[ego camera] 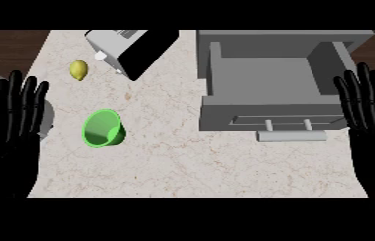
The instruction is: Pick up the cup, place it into the drawer and close the drawer
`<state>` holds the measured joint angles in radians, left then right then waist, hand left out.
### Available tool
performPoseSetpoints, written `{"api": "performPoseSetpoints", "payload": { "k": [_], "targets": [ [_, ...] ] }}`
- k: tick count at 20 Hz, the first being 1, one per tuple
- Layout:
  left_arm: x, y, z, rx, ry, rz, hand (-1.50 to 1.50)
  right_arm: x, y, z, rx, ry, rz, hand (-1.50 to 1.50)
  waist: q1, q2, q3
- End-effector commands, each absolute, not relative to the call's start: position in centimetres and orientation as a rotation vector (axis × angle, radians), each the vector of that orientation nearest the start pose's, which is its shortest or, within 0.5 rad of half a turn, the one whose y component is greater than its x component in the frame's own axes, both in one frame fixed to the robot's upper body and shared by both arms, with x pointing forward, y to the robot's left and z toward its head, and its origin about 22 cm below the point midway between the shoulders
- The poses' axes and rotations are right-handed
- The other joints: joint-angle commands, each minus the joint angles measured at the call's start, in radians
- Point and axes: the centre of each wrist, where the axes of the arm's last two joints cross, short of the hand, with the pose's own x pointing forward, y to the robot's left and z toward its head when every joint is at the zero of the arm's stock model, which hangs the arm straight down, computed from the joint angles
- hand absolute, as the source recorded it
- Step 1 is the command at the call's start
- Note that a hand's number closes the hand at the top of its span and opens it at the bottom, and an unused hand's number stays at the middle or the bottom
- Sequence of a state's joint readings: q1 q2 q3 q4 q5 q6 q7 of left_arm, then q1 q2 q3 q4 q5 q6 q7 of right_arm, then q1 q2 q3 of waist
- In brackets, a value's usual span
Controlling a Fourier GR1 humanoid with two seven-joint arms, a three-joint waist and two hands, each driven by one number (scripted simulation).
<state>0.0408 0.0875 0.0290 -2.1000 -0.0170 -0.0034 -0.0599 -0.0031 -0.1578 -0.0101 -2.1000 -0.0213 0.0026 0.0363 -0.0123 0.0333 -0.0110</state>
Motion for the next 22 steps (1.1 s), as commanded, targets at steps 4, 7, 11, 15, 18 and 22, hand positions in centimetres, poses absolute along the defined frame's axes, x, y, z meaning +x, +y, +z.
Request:
{"api": "performPoseSetpoints", "payload": {
  "k": [4, 7, 11, 15, 18, 22],
  "targets": [
    [22.0, 23.3, 11.2, 0.507, -2.067, 0.169, -1.5, 21.3, -24.6, 13.5, -0.034, -2.086, 0.144, -1.5, 0.006, -0.032, 0.012],
    [22.8, 22.6, 9.9, 0.541, -1.958, 0.45, -1.5, 21.1, -22.3, 12.5, 0.151, -2.007, 0.122, -1.5, 0.0, -0.027, 0.009],
    [24.7, 17.8, 9.9, 0.574, -1.968, 0.498, -1.5, 22.3, -23.2, 12.3, 0.164, -2.001, 0.136, -1.5, 0.002, -0.03, 0.012],
    [26.9, 16.9, 11.3, 0.572, -1.963, 0.52, -1.5, 23.6, -22.5, 13.7, 0.135, -2.003, 0.117, -1.5, 0.011, -0.033, 0.011],
    [28.0, 15.9, 9.3, 0.572, -1.936, 0.512, -1.5, 23.1, -22.7, 10.9, 0.142, -1.995, 0.122, -1.5, 0.009, -0.033, 0.011],
    [27.0, 15.8, 10.1, 0.575, -1.946, 0.526, -1.5, 24.0, -25.2, 10.0, 0.135, -1.99, 0.103, -1.5, 0.013, -0.033, 0.011]
  ]
}}
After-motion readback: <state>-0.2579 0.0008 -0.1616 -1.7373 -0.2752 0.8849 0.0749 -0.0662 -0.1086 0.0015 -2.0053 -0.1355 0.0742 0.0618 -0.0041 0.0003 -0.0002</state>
